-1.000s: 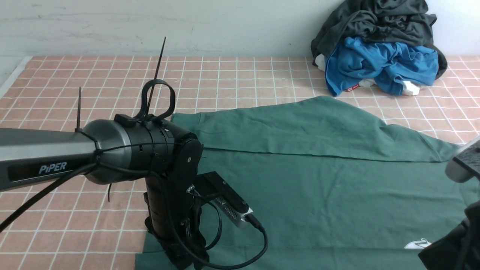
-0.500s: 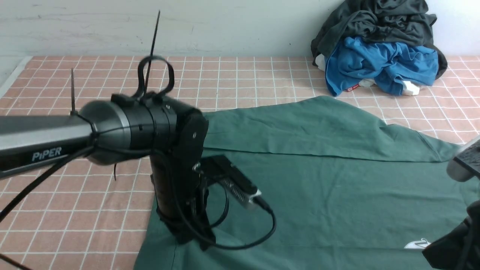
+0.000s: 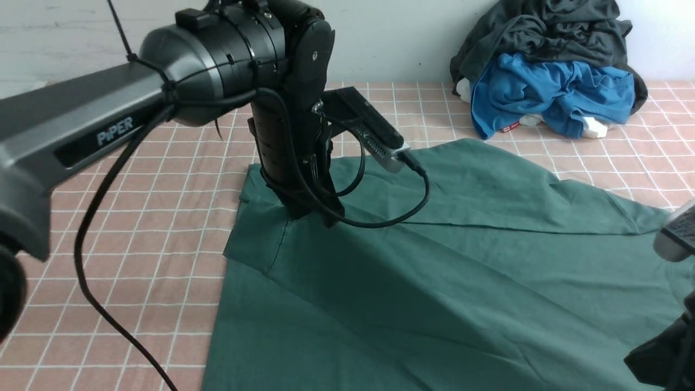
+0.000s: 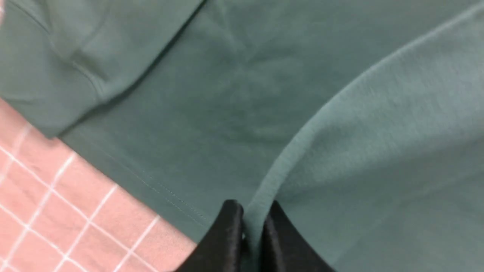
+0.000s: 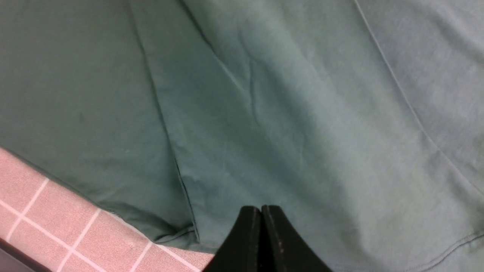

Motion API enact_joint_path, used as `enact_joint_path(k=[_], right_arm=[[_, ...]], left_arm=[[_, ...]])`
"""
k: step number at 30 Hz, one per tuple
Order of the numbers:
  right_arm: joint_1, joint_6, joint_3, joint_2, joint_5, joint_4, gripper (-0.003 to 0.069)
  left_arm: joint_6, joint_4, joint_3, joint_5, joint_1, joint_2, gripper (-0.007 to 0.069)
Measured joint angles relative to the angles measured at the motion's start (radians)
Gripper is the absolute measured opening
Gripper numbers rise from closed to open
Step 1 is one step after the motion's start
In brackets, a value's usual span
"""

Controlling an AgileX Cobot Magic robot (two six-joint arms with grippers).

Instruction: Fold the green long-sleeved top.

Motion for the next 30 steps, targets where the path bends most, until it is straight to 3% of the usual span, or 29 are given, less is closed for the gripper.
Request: enact_joint_path(k=[8,11,16,19,24,30], right_arm=[[0.000,0.001,0.000,0.000,-0.005,-0.001,-0.0014],[0.000,0.001,0.000,0.000,-0.010,-0.001,-0.0014],[0.000,0.001,0.000,0.000,-0.011,-0.002,-0.0014],[0.000,0.001,0.000,0.000,-0.012,-0.004,-0.0014],[0.000,0.001,0.000,0.000,-0.012,0.009,-0.0014],[0.000,0.001,0.000,-0.048,0.048,0.061,-0.0014]], left_arm=[[0.003,-0.001,0.000,-0.024,0.097,0.111,0.0074],[0.003,0.002,-0.001,-0.061,0.106,0.127,0.0172],[-0.022,-0.006,-0.035,-0.057,0.106,0.134,0.0432],[-0.050,-0.032,-0.067,-0.017,0.106,0.119,0.0517],[-0.076,-0.097,-0.044,-0.003,0.084,0.015,0.0528],[-0.054,-0.101,0.252,-0.002,-0.065,-0.246,0.0473]])
